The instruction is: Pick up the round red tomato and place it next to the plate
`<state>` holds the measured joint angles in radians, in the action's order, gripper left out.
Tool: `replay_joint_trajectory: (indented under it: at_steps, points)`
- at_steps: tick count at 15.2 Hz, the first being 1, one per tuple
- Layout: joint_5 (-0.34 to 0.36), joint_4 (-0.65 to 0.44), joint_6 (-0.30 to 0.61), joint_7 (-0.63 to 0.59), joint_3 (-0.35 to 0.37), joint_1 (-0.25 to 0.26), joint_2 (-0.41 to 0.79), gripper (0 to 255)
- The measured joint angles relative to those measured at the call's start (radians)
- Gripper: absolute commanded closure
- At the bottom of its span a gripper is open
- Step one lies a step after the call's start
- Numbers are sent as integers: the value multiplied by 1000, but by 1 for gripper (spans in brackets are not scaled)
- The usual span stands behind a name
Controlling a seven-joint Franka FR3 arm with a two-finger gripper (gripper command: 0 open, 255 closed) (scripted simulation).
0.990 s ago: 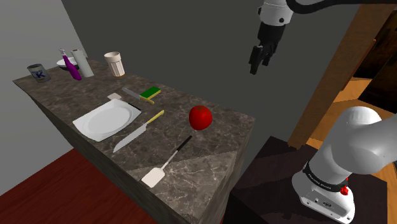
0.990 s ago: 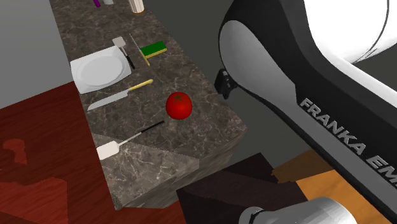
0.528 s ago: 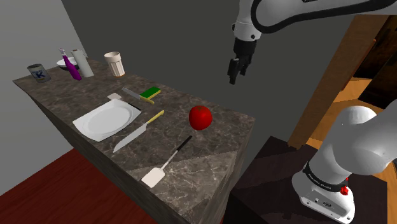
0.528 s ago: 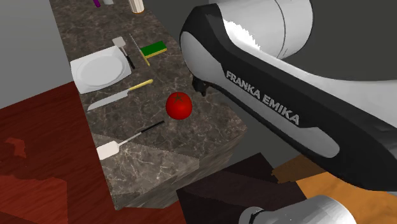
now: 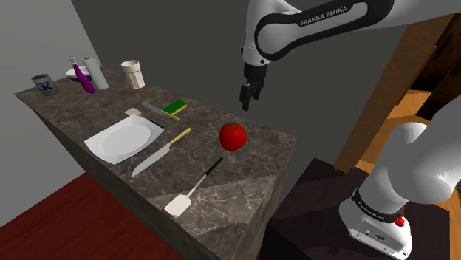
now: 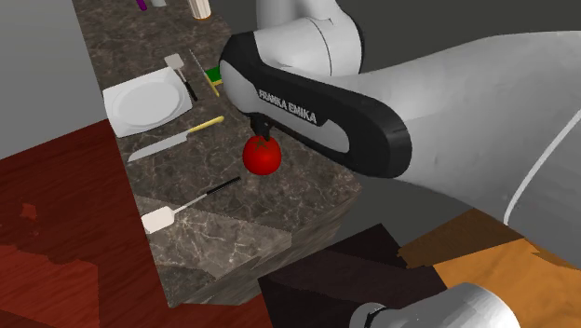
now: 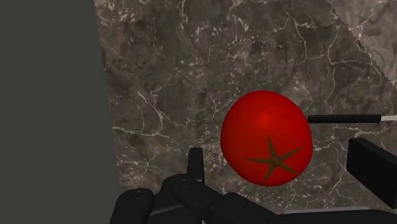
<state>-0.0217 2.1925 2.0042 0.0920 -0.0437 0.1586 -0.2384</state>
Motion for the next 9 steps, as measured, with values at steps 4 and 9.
replay_joint_trajectory:
  at_steps: [4, 9]
  points:
    - [-28, -80, 60, 41, 12, 24, 149, 0]
    - [-43, -92, 124, 63, 21, 35, 228, 0]
